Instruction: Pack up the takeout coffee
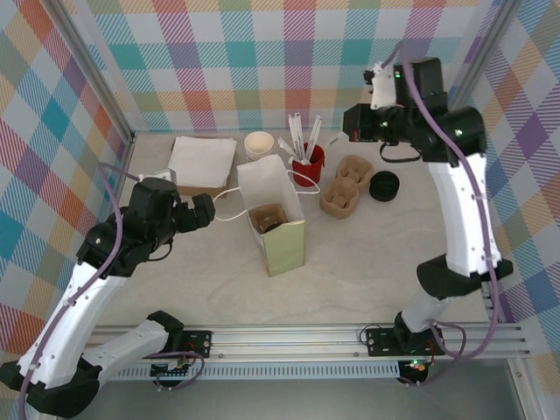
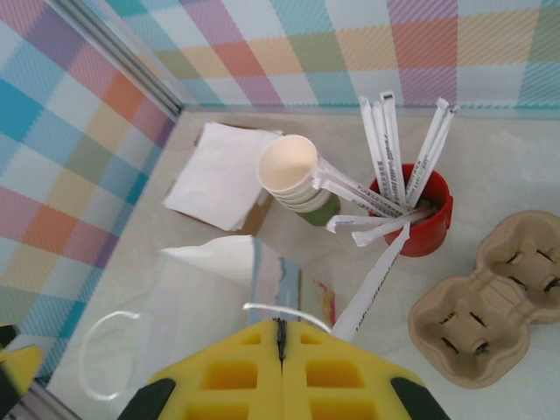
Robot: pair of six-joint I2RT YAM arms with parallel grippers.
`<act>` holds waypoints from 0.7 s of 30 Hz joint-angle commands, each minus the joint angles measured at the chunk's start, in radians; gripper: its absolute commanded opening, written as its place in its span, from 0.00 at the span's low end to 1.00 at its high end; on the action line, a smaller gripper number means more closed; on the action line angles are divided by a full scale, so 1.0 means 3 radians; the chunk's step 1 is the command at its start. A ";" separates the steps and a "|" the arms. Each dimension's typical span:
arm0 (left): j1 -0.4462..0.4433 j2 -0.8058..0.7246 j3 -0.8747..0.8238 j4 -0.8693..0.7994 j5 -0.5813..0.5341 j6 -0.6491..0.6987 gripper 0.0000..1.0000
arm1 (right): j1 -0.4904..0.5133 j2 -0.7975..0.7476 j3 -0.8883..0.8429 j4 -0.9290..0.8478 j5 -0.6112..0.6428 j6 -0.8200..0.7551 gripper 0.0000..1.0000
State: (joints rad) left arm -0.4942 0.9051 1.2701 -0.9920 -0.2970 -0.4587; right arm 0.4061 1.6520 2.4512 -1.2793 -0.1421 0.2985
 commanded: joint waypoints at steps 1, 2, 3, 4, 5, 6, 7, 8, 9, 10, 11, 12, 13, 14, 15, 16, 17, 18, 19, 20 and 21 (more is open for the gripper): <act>0.0043 -0.0191 -0.0131 0.0167 -0.0172 -0.0240 1.00 | 0.0004 -0.0322 -0.0141 0.0061 -0.0222 0.0190 0.01; 0.0042 -0.0239 -0.0178 0.0192 -0.0207 -0.0284 1.00 | 0.0001 -0.0418 -0.0214 0.0124 -0.0311 0.0241 0.01; 0.0042 -0.0276 -0.0222 0.0210 -0.0248 -0.0323 1.00 | 0.0002 -0.0508 -0.0281 0.0196 -0.0407 0.0300 0.01; 0.0042 -0.0308 -0.0259 0.0213 -0.0283 -0.0343 1.00 | 0.0001 -0.0568 -0.0333 0.0254 -0.0495 0.0353 0.01; 0.0046 -0.0340 -0.0292 0.0211 -0.0318 -0.0368 1.00 | 0.0001 -0.0636 -0.0391 0.0316 -0.0589 0.0411 0.01; 0.0043 -0.0367 -0.0323 0.0199 -0.0341 -0.0379 1.00 | 0.0002 -0.0688 -0.0434 0.0365 -0.0683 0.0466 0.01; 0.0042 -0.0390 -0.0344 0.0190 -0.0354 -0.0391 1.00 | 0.0002 -0.0718 -0.0459 0.0397 -0.0760 0.0510 0.01; 0.0043 -0.0412 -0.0362 0.0178 -0.0356 -0.0395 1.00 | 0.0001 -0.0749 -0.0481 0.0426 -0.0845 0.0557 0.01; 0.0045 -0.0430 -0.0381 0.0161 -0.0355 -0.0405 1.00 | 0.0004 -0.0769 -0.0502 0.0451 -0.0925 0.0607 0.01; 0.0046 -0.0447 -0.0397 0.0155 -0.0350 -0.0416 1.00 | 0.0006 -0.0777 -0.0526 0.0480 -0.0998 0.0646 0.01; 0.0042 -0.0464 -0.0408 0.0148 -0.0339 -0.0426 1.00 | 0.0007 -0.0787 -0.0566 0.0521 -0.1075 0.0705 0.01; 0.0043 -0.0482 -0.0427 0.0142 -0.0330 -0.0437 1.00 | 0.0007 -0.0797 -0.0618 0.0571 -0.1160 0.0760 0.01; 0.0042 -0.0498 -0.0443 0.0142 -0.0320 -0.0453 1.00 | 0.0014 -0.0802 -0.0665 0.0627 -0.1230 0.0803 0.01; 0.0043 -0.0518 -0.0464 0.0149 -0.0310 -0.0461 1.00 | 0.0029 -0.0802 -0.0728 0.0689 -0.1303 0.0852 0.01; 0.0043 -0.0534 -0.0484 0.0147 -0.0306 -0.0471 1.00 | 0.0054 -0.0794 -0.0771 0.0739 -0.1346 0.0892 0.01; 0.0045 -0.0543 -0.0495 0.0147 -0.0308 -0.0477 1.00 | 0.0091 -0.0780 -0.0795 0.0771 -0.1366 0.0913 0.01; 0.0043 -0.0558 -0.0505 0.0145 -0.0309 -0.0480 1.00 | 0.0134 -0.0759 -0.0810 0.0798 -0.1390 0.0922 0.01; 0.0042 -0.0569 -0.0506 0.0137 -0.0318 -0.0476 1.00 | 0.0181 -0.0726 -0.0804 0.0827 -0.1410 0.0937 0.01; 0.0042 -0.0580 -0.0506 0.0128 -0.0322 -0.0479 1.00 | 0.0226 -0.0700 -0.0790 0.0845 -0.1423 0.0941 0.01; 0.0044 -0.0587 -0.0504 0.0121 -0.0330 -0.0476 1.00 | 0.0277 -0.0671 -0.0777 0.0875 -0.1428 0.0943 0.01; 0.0043 -0.0596 -0.0501 0.0112 -0.0341 -0.0479 1.00 | 0.0330 -0.0641 -0.0772 0.0911 -0.1424 0.0949 0.01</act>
State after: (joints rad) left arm -0.4942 0.7422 1.1233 -0.9661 -0.3767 -0.5880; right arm 0.4732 1.4471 2.2154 -1.0794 -0.5156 0.5495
